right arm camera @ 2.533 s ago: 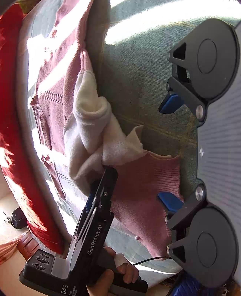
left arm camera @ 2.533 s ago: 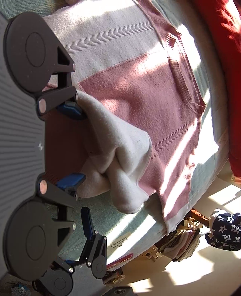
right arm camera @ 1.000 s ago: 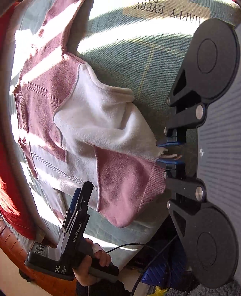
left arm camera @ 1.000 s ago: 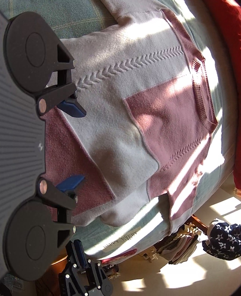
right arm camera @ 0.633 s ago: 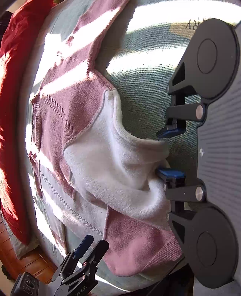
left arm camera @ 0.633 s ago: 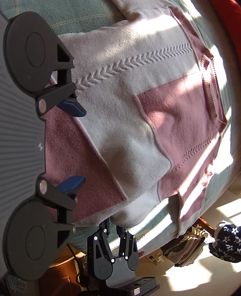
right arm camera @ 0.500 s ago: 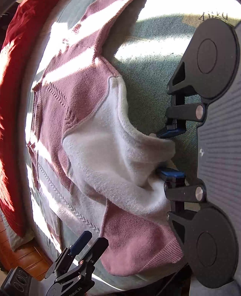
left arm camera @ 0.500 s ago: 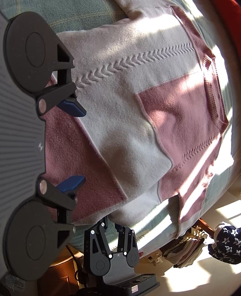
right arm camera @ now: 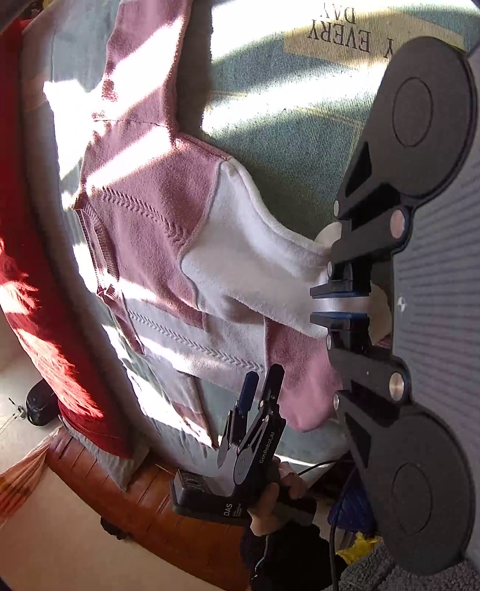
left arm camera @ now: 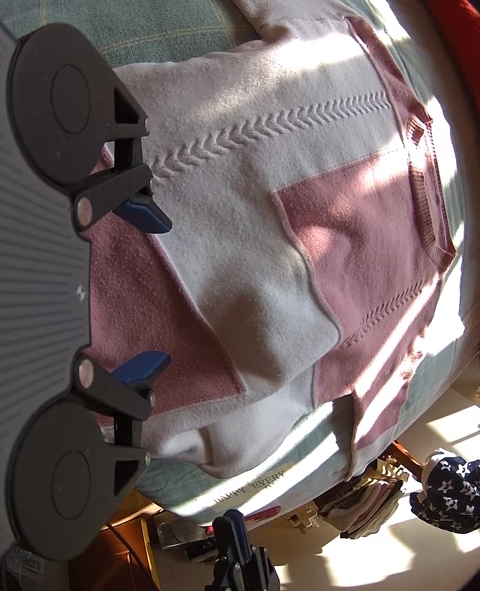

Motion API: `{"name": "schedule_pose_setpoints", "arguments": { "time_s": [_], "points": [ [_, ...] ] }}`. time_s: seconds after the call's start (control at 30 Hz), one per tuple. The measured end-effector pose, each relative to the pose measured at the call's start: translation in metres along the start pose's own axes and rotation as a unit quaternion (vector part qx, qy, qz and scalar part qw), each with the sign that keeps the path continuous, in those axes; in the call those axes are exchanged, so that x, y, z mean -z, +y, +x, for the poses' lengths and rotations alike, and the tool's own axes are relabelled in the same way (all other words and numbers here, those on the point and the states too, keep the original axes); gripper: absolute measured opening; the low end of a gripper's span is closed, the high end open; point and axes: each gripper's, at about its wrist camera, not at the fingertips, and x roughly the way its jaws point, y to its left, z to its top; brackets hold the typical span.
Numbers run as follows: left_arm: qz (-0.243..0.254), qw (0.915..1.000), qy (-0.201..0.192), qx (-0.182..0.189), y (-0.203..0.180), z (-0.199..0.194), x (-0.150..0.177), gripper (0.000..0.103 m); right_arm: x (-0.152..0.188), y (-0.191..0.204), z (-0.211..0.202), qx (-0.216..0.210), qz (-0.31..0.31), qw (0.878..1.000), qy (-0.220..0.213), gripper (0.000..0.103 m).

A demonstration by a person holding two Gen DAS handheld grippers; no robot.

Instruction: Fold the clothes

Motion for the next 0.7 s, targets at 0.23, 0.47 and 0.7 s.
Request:
{"name": "schedule_pose_setpoints", "arguments": {
  "time_s": [0.23, 0.47, 0.7],
  "points": [
    [0.011, 0.9998, 0.014, -0.007, 0.0, 0.003, 0.005, 0.072, 0.034, 0.003, 0.065, 0.121, -0.199, 0.969, 0.08, 0.037],
    [0.009, 0.9997, 0.022, -0.008, -0.001, 0.007, 0.007, 0.072, 0.023, 0.014, 0.098, 0.105, -0.255, 0.96, 0.057, 0.037],
    [0.01, 0.9998, 0.017, -0.005, 0.0, 0.004, 0.007, 0.072, 0.011, 0.02, 0.086, 0.014, -0.165, 0.981, 0.102, 0.021]
  ]
}}
